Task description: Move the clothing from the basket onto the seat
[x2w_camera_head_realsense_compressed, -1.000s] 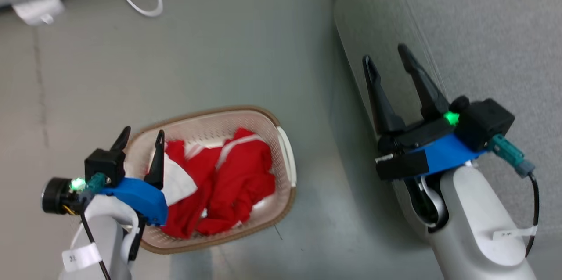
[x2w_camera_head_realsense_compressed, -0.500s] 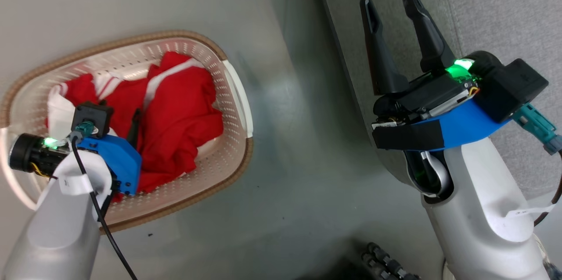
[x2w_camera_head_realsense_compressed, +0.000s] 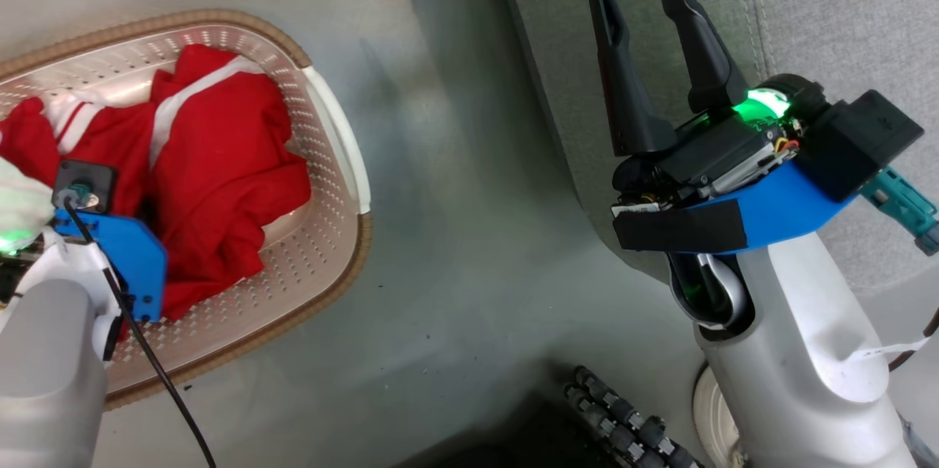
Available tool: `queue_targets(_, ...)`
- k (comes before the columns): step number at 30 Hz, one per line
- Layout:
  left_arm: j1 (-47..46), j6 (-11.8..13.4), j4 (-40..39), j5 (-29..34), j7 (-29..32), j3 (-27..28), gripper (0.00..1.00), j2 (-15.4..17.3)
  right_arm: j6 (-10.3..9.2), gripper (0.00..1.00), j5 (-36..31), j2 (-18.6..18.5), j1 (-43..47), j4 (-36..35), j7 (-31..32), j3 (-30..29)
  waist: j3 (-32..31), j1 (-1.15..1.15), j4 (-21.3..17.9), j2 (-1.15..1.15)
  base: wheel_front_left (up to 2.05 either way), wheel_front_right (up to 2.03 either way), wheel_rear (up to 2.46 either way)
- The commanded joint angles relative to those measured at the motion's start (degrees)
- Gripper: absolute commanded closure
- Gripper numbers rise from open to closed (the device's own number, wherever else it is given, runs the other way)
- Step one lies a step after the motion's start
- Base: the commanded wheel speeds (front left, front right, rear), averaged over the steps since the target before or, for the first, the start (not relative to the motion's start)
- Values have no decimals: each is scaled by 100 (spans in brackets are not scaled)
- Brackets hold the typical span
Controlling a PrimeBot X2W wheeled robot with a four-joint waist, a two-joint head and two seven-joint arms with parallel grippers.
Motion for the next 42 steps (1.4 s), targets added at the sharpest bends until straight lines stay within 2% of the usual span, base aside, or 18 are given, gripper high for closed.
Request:
queue_targets(1,-97,91,49,6,74,35,0,78,3,0,46,-4,-71,-30,-32,5,31,-1,-46,0,0,0,0)
queue_targets(6,-113,442,226,9,445,73,0,108,3,0,110,-4,-40,-67,-32,15,80,-1,-115,0,0,0,0)
queue_targets(7,-114,469,245,-5,518,73,13,106,3,0,118,-4,-32,-74,-32,17,88,-1,-122,0,0,0,0)
queue_targets(8,-117,488,247,-6,564,60,81,106,3,0,127,-4,-26,-76,-32,19,94,-1,-127,0,0,0,0)
queue_targets(9,-121,491,237,-11,601,48,100,103,3,0,138,-4,-21,-79,-32,21,100,-1,-130,0,0,0,0)
queue_targets(27,-60,392,66,-241,529,-37,100,-30,3,0,70,-4,-88,23,-32,2,-29,-1,-8,0,0,0,0)
queue_targets(34,-137,280,245,-362,236,-149,100,-428,3,0,-147,-6,-2,182,-32,-51,-596,-1,294,0,0,0,0)
queue_targets(42,-128,41,724,-555,-332,-314,100,-1070,3,0,-527,-10,371,582,-33,-161,-1806,-1,838,0,0,0,0)
